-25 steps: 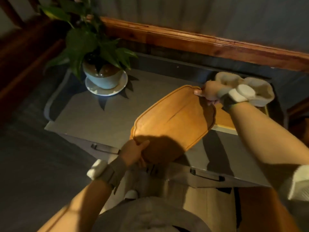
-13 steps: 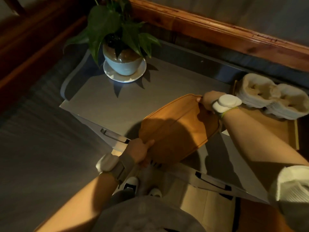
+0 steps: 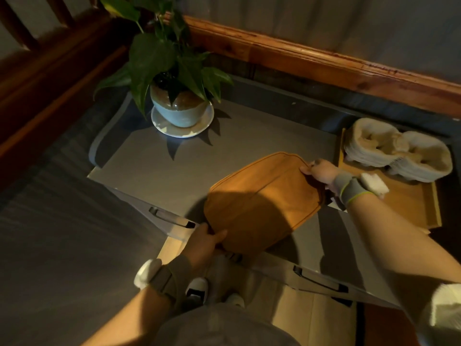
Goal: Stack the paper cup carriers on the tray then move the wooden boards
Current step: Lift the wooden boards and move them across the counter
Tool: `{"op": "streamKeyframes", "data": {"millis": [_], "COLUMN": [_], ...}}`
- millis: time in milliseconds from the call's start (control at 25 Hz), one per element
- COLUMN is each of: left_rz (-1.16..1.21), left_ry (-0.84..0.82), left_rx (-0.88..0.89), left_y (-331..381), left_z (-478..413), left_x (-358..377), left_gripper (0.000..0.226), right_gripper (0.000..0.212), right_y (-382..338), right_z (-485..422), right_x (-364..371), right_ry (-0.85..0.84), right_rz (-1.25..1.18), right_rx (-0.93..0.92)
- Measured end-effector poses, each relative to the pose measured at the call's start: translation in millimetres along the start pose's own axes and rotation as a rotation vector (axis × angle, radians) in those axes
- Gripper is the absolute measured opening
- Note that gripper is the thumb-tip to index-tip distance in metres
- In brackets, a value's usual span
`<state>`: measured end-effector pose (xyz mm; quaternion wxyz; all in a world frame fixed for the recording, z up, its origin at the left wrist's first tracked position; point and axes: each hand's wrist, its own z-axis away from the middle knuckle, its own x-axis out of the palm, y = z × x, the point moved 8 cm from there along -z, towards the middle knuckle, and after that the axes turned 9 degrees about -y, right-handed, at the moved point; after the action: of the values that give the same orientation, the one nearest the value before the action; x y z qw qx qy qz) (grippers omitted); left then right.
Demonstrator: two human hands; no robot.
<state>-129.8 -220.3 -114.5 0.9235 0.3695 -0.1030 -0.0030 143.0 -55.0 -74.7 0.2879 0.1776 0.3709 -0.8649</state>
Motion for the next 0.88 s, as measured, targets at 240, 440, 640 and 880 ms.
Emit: {"op": "streamKeyframes", "data": {"millis": [240, 440, 640, 880], "left_rz": [-0.193, -0.179, -0.076, 0.063], "left_ry": [0.217, 0.125, -0.107, 0.002], "left_rx": [0.261, 0.170, -0.114, -0.230], "left_y": [111, 163, 120, 77], "left_z": [-38, -83, -65, -59], "left_x": [-42, -36, -14, -15], "left_gripper": [0.010, 0.024, 0.023, 0.014], "right_gripper": [0.027, 0.031, 0.043, 0.040], "right_y": [19, 12, -43, -135], "right_z": [3, -14, -29, -75], "right_x": [-19, -38, -64, -34], "right_ry": [0.061, 0.155, 0.172, 0.014], "right_rz": [-0.725, -0.824, -0.705, -0.227], "right_rx": [-0.094, -0.093, -0.194, -0.276]}}
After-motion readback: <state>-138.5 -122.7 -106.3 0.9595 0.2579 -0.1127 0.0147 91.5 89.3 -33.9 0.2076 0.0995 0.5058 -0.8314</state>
